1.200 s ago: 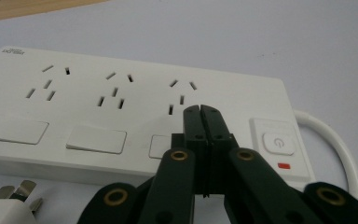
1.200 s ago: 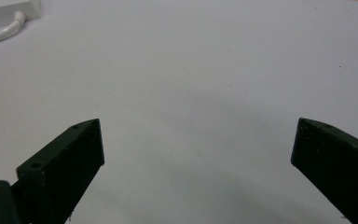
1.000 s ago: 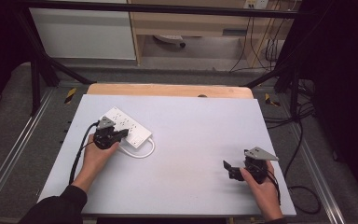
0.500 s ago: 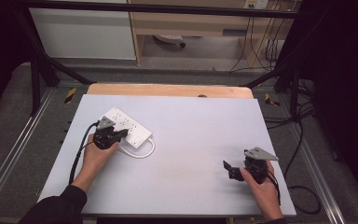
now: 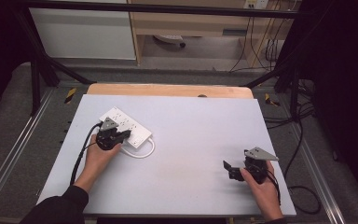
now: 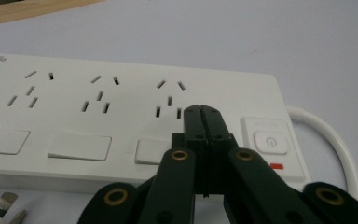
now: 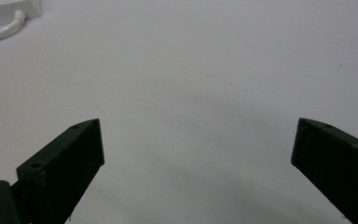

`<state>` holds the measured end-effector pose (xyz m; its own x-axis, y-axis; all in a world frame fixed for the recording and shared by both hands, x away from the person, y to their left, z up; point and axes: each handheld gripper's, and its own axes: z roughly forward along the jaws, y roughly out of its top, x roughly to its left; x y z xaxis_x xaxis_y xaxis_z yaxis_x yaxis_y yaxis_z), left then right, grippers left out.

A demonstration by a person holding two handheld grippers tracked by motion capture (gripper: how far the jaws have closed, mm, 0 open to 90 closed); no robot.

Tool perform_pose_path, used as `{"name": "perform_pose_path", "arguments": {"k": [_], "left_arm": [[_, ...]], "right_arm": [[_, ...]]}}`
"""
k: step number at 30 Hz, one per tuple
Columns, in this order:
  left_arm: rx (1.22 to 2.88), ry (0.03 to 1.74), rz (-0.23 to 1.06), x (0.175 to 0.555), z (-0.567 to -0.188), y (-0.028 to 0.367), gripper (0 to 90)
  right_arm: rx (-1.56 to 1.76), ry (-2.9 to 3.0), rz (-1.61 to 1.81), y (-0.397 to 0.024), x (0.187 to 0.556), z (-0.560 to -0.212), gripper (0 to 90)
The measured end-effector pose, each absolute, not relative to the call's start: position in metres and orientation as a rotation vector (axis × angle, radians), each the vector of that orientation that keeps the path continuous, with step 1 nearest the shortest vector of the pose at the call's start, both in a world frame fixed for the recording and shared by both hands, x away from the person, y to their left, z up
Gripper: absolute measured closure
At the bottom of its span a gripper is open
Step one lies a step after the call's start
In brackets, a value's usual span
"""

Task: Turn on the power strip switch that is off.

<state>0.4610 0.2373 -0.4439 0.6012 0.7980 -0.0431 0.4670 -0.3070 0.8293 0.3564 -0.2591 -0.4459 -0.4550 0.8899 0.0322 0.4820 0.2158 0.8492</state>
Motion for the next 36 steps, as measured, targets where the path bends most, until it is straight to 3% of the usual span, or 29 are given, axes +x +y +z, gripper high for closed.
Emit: {"name": "perform_pose_path", "arguments": {"k": [36], "left_arm": [[1.899, 1.008, 0.453, 0.4604, -0.441, 0.2393, 90.0]], "right_arm": [[1.265, 2.026, 1.155, -0.259, 0.3564, -0.4458, 2.9]]}}
